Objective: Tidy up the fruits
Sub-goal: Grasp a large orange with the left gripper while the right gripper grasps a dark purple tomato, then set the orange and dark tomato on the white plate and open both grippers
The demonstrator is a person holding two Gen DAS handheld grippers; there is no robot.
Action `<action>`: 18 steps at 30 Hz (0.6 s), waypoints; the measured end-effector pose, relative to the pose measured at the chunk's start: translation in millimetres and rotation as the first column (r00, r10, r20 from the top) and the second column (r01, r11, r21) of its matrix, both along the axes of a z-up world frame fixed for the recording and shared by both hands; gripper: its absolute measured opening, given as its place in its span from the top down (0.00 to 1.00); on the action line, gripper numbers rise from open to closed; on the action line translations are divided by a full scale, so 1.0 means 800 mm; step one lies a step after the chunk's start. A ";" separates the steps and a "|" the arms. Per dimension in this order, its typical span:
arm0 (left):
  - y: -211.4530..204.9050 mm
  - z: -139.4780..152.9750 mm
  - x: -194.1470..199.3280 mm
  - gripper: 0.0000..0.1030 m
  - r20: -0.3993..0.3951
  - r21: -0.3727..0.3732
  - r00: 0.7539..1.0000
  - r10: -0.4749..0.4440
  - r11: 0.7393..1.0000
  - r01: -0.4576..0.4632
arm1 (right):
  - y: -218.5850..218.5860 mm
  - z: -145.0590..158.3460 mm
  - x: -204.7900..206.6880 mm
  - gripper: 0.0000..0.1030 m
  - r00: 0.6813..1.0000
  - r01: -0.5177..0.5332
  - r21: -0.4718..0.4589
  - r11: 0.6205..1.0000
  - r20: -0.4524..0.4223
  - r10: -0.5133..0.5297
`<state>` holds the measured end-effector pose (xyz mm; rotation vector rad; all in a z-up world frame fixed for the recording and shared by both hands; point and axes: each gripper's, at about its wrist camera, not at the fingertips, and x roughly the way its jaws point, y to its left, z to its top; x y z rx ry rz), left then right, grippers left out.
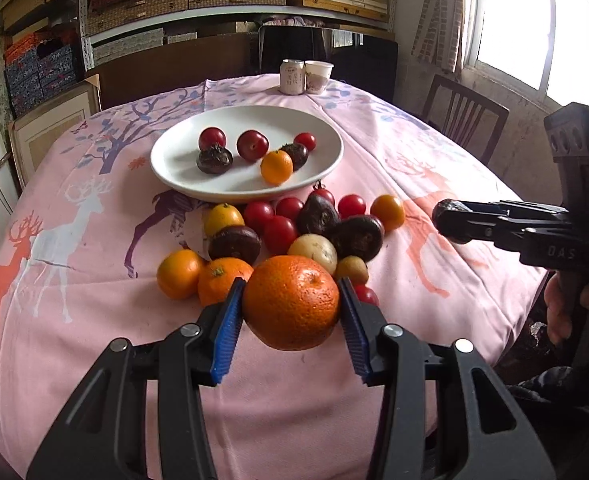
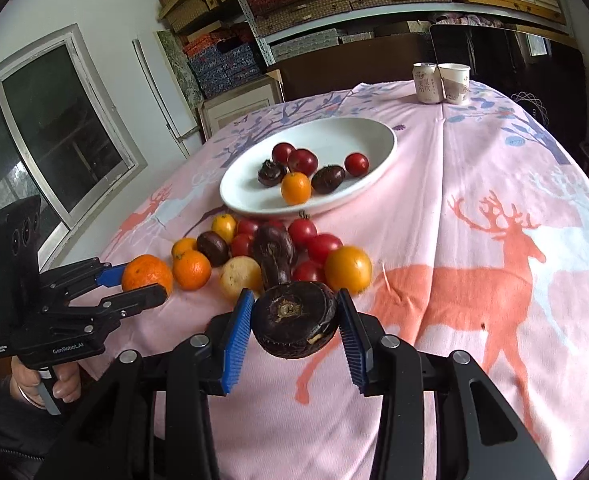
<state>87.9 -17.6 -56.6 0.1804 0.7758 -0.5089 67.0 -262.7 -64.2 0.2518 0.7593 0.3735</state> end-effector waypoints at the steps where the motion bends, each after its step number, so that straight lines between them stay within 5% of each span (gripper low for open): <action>1: 0.002 0.006 0.010 0.56 0.009 0.000 1.000 0.014 1.000 -0.014 | 0.000 0.007 0.012 0.59 1.000 0.000 0.007 1.000 0.006 0.000; 8: 0.002 0.029 0.121 0.56 -0.008 -0.009 0.997 0.077 0.997 -0.077 | 0.001 0.049 0.122 0.59 1.000 0.025 0.032 0.999 0.012 -0.026; 16: -0.036 -0.007 0.210 0.56 -0.097 0.032 0.993 0.072 0.997 -0.069 | 0.021 0.042 0.242 0.59 0.997 0.054 0.003 0.999 -0.051 -0.054; 17: -0.039 -0.012 0.215 0.55 -0.113 0.031 0.991 0.066 0.998 -0.063 | 0.024 0.038 0.254 0.58 0.997 0.050 -0.001 0.999 -0.061 -0.050; 18: -0.042 -0.015 0.218 0.44 -0.129 0.023 0.990 0.054 0.998 -0.051 | 0.027 0.033 0.264 0.57 0.996 0.043 -0.001 0.999 -0.073 -0.043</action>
